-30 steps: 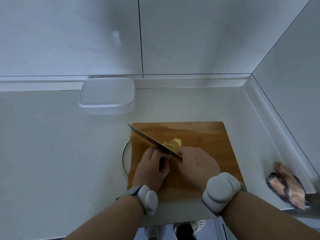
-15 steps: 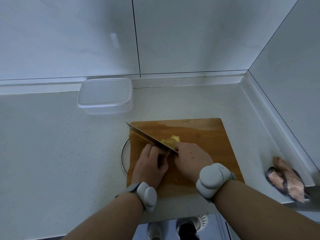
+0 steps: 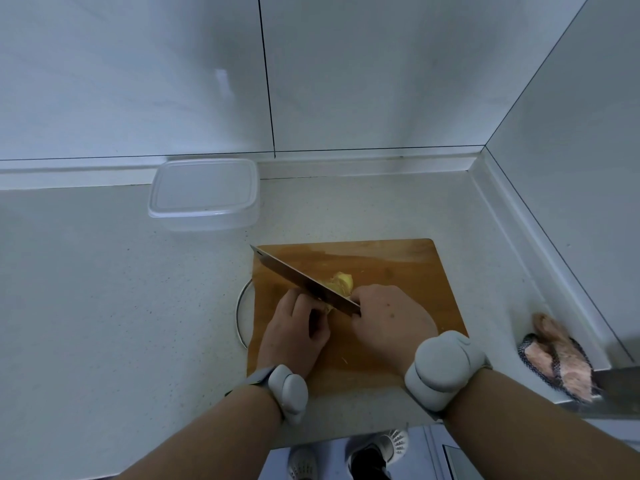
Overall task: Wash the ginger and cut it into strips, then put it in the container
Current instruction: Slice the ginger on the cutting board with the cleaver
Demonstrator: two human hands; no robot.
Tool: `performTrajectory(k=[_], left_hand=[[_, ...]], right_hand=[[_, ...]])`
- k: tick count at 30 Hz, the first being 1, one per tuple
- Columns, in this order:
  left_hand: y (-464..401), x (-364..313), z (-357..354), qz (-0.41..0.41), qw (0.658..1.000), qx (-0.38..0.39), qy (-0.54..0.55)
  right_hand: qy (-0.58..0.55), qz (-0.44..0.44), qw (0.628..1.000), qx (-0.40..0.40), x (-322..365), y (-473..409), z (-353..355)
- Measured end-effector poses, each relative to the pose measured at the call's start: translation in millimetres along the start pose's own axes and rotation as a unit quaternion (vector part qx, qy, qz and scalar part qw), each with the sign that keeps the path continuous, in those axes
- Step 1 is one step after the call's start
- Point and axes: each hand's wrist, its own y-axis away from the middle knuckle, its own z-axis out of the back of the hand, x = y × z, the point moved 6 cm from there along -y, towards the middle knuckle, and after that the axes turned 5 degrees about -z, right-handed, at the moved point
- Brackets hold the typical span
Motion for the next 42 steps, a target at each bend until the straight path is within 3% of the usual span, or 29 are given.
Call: performTrajectory(k=[42], left_hand=[[0, 1, 1, 0.006, 1.0, -0.005, 0.005]], right_hand=[[-0.013, 0.011, 1.0, 0.011, 1, 3, 4]])
